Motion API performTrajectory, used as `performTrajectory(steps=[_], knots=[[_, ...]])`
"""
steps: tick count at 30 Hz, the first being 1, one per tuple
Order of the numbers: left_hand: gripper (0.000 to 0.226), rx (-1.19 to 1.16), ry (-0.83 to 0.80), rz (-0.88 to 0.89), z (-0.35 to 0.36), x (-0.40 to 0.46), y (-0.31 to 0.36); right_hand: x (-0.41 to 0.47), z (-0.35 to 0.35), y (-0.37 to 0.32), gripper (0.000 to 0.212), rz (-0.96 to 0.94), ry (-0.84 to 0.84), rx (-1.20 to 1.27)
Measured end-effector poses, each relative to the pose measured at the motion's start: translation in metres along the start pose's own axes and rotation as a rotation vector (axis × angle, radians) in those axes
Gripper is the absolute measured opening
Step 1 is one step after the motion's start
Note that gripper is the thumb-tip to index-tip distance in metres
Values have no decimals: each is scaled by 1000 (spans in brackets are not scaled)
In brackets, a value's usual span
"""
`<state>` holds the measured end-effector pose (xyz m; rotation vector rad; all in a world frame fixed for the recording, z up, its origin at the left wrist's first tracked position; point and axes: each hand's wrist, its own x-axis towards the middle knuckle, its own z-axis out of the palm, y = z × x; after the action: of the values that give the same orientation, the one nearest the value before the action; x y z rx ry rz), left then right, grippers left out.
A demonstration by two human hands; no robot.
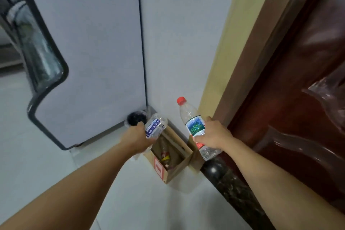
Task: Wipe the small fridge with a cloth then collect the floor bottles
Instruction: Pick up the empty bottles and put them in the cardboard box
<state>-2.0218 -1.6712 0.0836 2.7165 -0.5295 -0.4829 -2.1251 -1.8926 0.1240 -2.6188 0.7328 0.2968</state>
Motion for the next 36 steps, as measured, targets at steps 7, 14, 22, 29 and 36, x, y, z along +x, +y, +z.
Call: performTrajectory(steps=[7, 14, 22, 29, 36], knots=[[55, -82, 10, -113, 18, 95, -8, 106, 9, -8, 58, -63, -110, 0], [48, -159, -15, -240, 46, 161, -16, 193, 32, -11, 54, -86, -201, -112], [51, -265, -76, -483, 93, 204, -26, 280, 80, -10, 64, -105, -348, -196], [52, -371, -72, -673, 157, 241, -17, 347, 139, 9, 71, -168, -413, -213], [50, -427, -95, -749, 249, 296, -44, 404, 230, 49, 68, -129, -517, -187]])
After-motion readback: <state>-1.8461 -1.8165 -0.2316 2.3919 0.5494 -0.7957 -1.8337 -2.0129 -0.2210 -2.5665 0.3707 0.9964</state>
